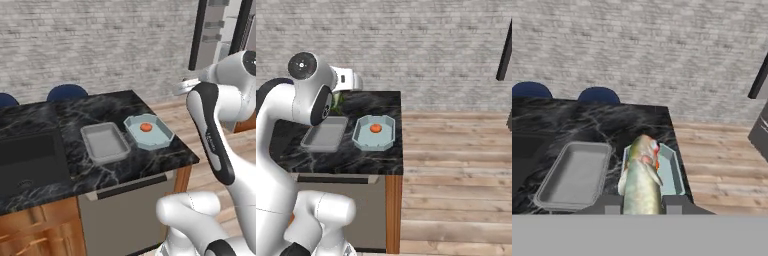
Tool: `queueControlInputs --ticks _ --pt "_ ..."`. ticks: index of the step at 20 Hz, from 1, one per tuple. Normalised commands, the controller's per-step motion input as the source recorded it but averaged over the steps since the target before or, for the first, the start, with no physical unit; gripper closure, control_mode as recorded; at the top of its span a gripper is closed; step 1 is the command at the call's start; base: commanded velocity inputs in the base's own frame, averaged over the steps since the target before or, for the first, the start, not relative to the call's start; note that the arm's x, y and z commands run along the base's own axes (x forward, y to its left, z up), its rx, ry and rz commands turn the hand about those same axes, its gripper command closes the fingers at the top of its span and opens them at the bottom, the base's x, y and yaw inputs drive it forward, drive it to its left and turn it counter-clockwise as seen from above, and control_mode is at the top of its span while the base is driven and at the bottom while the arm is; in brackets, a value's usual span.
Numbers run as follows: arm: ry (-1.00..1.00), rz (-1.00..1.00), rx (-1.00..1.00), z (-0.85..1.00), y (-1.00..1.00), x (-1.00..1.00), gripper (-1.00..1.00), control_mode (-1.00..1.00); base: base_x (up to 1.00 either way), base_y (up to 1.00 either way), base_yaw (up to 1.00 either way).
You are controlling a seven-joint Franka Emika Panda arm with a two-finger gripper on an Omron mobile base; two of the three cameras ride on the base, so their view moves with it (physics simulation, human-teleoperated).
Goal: Place one squash and one fish in each tupperware on the nearby counter, to pack two identical lunches.
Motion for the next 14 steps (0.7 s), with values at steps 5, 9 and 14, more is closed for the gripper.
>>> queueControlInputs --ticks 5,9,14 --pt "0.00 0.00 0.00 0.00 0.00 0.00 1.00 1.00 0.07 0.23 0.00" --pt "0.00 0.00 0.00 0.00 0.00 0.00 1.00 1.00 0.28 -0.04 0.00" --pt "0.00 0.00 0.00 0.00 0.00 0.00 1.00 1.00 0.77 0.12 0.00"
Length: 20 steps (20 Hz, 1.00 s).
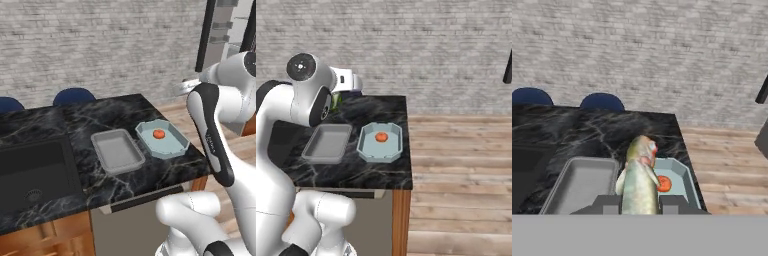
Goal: Place one squash and one fish in each tupperware on the nearby counter, to pack two identical lunches.
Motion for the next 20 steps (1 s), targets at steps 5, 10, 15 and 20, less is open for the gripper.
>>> queueControlInputs --ticks 5,10,15,20 --pt "0.00 0.00 0.00 0.00 0.00 0.00 1.00 1.00 0.87 0.25 0.00" --pt "0.01 -0.06 -0.08 -0.37 0.00 0.06 1.00 -1.00 0.07 0.00 0.00" --pt "0.15 -0.17 -0.06 -0.46 -0.16 0.18 1.00 -1.00 0.00 0.00 0.00" --pt "0.15 -0.06 -0.01 -0.58 -0.41 0.18 1.00 -1.00 0.00 0.00 0.00"
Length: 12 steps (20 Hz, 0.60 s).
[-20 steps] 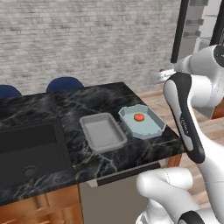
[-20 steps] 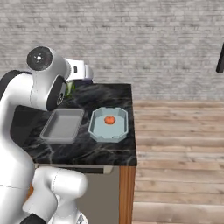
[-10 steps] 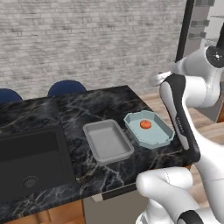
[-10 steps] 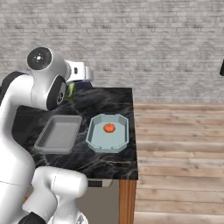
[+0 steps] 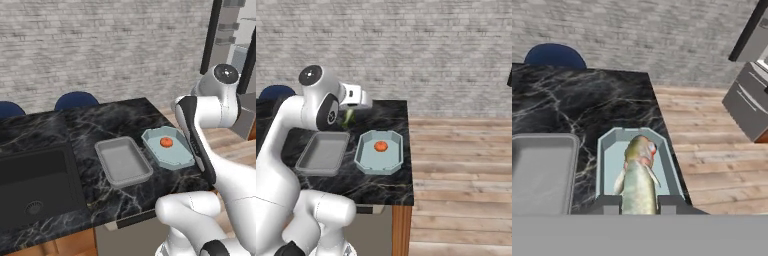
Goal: Place one squash and one fish in each tupperware on the nearby counter, to pack two identical lunches.
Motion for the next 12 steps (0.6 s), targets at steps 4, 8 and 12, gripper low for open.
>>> queueControlInputs --ticks 4,8,12 --pt "0.15 0.00 0.00 -0.55 -0.41 0.01 1.00 -1.00 0.00 0.00 0.00" --pt "0.12 -0.05 0.00 -0.46 -0.09 0.00 1.00 -1.00 0.00 0.00 0.00" --pt "0.13 -0.02 0.00 -0.31 0.01 0.06 1.00 -1.00 0.00 0.00 0.00"
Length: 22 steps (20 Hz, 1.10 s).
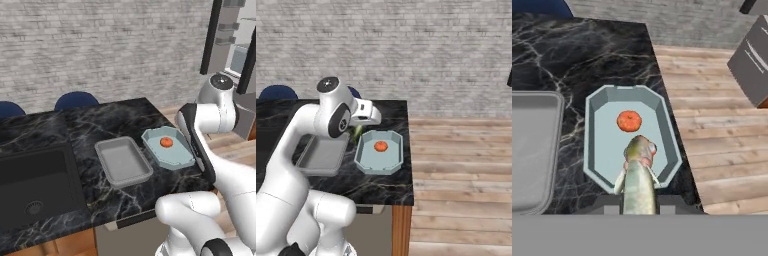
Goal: Place one squash and one fish in each tupperware on the nearby counter, to pack two identical lunches.
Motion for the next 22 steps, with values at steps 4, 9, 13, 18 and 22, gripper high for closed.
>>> queueControlInputs --ticks 4,9,13,18,22 --pt "0.10 0.01 0.00 -0.32 0.01 0.13 1.00 -1.00 0.00 0.00 0.00" --pt "0.05 0.15 0.02 -0.37 0.00 0.16 1.00 -1.00 0.00 0.00 0.00" --pt "0.02 0.16 0.00 -0.46 0.07 0.16 1.00 -1.00 0.00 0.00 0.00" --pt "0.00 0.04 0.00 -0.42 0.11 0.11 1.00 -1.00 0.00 0.00 0.00" --pt "0.00 0.02 0.00 -0.36 0.08 0.24 1.00 -1.00 0.00 0.00 0.00"
